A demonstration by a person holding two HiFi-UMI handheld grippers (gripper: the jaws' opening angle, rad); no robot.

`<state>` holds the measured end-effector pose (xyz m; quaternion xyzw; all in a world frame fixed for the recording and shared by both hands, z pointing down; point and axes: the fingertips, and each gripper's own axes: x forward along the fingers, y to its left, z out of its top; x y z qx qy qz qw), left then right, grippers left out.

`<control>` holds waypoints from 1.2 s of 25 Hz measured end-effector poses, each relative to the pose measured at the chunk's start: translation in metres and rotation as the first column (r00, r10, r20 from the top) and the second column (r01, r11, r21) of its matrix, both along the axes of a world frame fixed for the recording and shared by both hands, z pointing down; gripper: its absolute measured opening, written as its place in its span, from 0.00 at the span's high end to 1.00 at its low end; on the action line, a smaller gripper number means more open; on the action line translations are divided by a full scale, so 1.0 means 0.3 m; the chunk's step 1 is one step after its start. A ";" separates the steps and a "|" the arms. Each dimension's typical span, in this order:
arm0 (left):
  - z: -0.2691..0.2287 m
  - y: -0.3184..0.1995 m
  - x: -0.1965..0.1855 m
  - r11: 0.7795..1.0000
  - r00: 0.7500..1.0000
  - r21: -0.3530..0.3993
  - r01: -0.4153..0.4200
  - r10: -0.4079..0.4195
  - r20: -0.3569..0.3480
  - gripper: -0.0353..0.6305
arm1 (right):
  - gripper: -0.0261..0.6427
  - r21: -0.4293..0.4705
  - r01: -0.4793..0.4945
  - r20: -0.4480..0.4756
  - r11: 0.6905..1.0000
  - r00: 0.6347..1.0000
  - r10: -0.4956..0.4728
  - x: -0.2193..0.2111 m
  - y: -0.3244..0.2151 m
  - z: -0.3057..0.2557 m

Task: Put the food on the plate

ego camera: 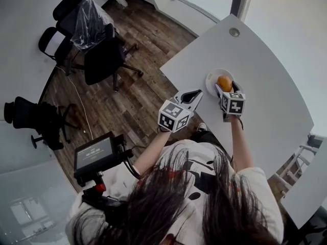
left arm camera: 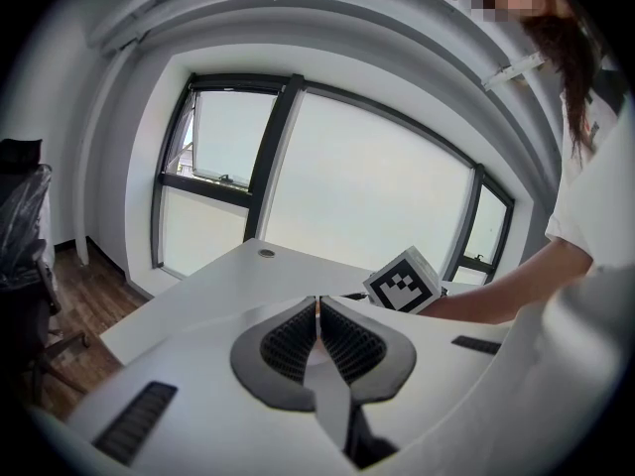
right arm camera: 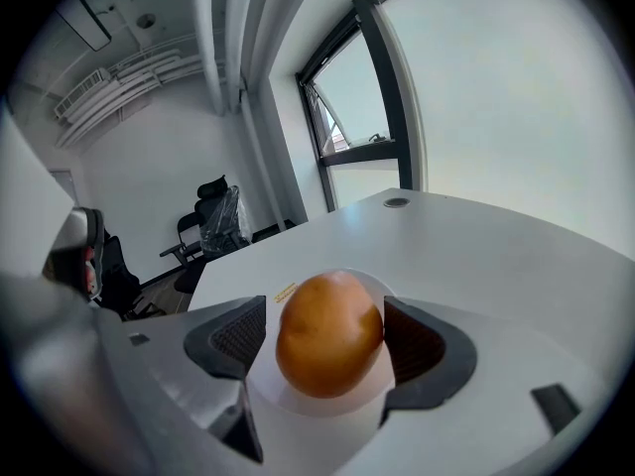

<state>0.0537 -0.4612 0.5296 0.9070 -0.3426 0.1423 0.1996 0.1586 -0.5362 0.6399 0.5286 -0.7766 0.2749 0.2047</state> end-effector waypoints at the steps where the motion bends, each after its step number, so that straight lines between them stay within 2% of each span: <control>1: 0.001 0.000 -0.004 1.000 1.000 0.001 0.002 -0.002 0.000 0.92 | 0.43 0.008 -0.005 0.008 1.000 1.000 0.005 0.000 0.000 -0.014; 6: 0.007 0.005 -0.021 1.000 1.000 0.003 0.011 -0.011 -0.002 0.92 | 0.44 0.103 -0.065 0.071 0.993 0.996 0.058 0.005 0.005 -0.137; 11: 0.005 0.009 -0.017 1.000 1.000 0.002 0.007 -0.007 -0.006 0.92 | 0.44 0.175 -0.115 0.190 0.978 0.978 0.081 -0.012 0.038 -0.278; 16: -0.031 0.054 -0.048 1.000 1.000 0.028 0.003 -0.002 -0.027 0.92 | 0.44 0.198 -0.123 0.237 0.972 0.969 0.074 -0.093 0.143 -0.359; 18: -0.059 0.070 -0.057 0.999 0.999 0.044 0.003 -0.001 -0.041 0.92 | 0.60 0.198 -0.147 0.262 0.969 0.961 0.093 -0.113 0.184 -0.384; 23: -0.170 0.220 -0.168 0.997 0.997 0.081 -0.001 0.007 -0.077 0.92 | 0.82 0.206 -0.189 0.303 0.960 0.945 0.121 -0.232 0.386 -0.490; 25: -0.160 0.235 -0.193 0.997 0.997 0.082 0.003 0.004 -0.082 0.92 | 0.86 0.199 -0.193 0.323 0.961 0.939 0.122 -0.259 0.414 -0.484; 30: -0.115 0.270 -0.238 0.998 0.996 0.069 0.008 -0.002 -0.086 0.92 | 0.86 0.188 -0.194 0.338 0.963 0.933 0.122 -0.308 0.474 -0.448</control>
